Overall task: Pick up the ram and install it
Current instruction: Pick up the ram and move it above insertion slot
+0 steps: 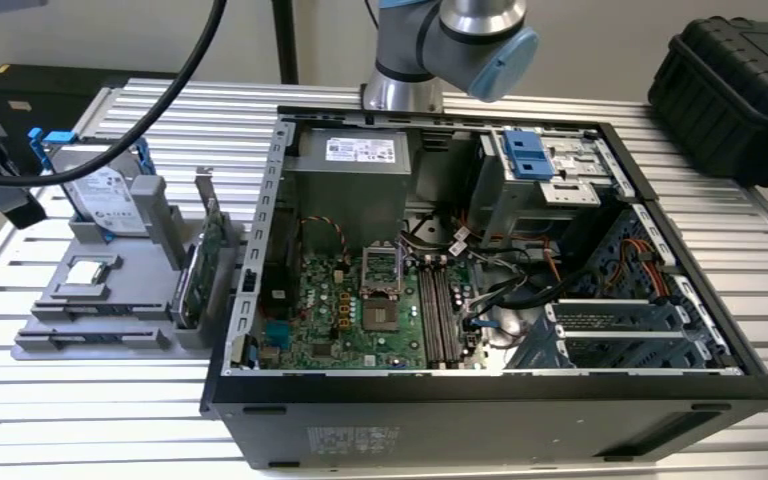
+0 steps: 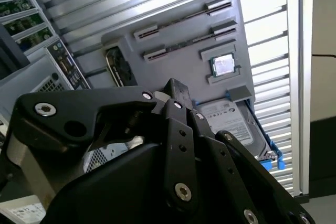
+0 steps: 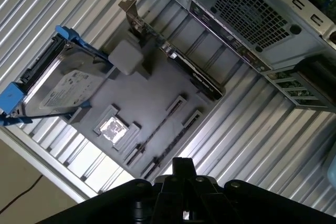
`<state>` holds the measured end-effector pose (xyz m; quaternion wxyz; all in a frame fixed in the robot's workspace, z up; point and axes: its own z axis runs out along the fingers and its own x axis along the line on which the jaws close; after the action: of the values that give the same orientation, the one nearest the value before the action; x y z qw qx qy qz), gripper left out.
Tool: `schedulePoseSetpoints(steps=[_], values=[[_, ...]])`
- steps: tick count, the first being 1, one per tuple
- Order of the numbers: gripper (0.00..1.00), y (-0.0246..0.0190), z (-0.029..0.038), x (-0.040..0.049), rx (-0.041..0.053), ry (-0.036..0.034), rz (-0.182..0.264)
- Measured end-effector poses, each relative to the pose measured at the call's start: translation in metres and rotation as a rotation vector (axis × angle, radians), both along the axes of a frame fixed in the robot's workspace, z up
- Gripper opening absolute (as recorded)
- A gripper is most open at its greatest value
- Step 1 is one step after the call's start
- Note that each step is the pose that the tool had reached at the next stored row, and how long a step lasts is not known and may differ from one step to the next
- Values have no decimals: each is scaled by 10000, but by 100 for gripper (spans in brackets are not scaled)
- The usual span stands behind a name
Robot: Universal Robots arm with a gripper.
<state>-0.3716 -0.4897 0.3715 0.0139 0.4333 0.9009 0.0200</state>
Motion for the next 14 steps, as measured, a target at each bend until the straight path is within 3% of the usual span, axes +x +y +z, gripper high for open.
schedulePoseSetpoints(steps=[14], values=[[0, 0, -6, -13, 0, 0, -1042]])
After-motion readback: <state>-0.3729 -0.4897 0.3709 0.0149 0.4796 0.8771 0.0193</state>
